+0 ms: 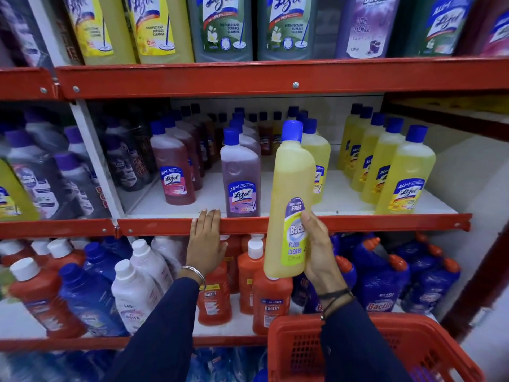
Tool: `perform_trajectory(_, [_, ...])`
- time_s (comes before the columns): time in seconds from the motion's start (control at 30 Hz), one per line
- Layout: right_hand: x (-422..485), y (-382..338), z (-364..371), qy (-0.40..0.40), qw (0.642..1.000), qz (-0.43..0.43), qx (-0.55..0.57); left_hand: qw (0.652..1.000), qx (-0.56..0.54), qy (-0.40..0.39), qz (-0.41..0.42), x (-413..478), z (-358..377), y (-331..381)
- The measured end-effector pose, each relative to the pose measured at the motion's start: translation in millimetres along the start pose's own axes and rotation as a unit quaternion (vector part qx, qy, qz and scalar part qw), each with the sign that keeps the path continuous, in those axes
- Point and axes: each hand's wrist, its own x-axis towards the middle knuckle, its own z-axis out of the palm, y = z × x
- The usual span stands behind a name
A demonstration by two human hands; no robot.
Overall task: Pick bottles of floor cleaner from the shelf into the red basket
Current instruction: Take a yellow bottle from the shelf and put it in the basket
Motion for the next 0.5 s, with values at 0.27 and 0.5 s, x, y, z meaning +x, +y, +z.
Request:
perform_trajectory(0.27, [-1.5,12.6,0.0,0.014,1.0,-0.008,-0.003,1.0,-0.001,-0.002,0.006,0.0,2.0,-3.4])
perform_trajectory(0.5, [-3.3,20.2,-7.0,0.037,0.999,-0.023,-0.029,1.0,-0.008,0.0,0.012,-0.6,3.3,-5.5])
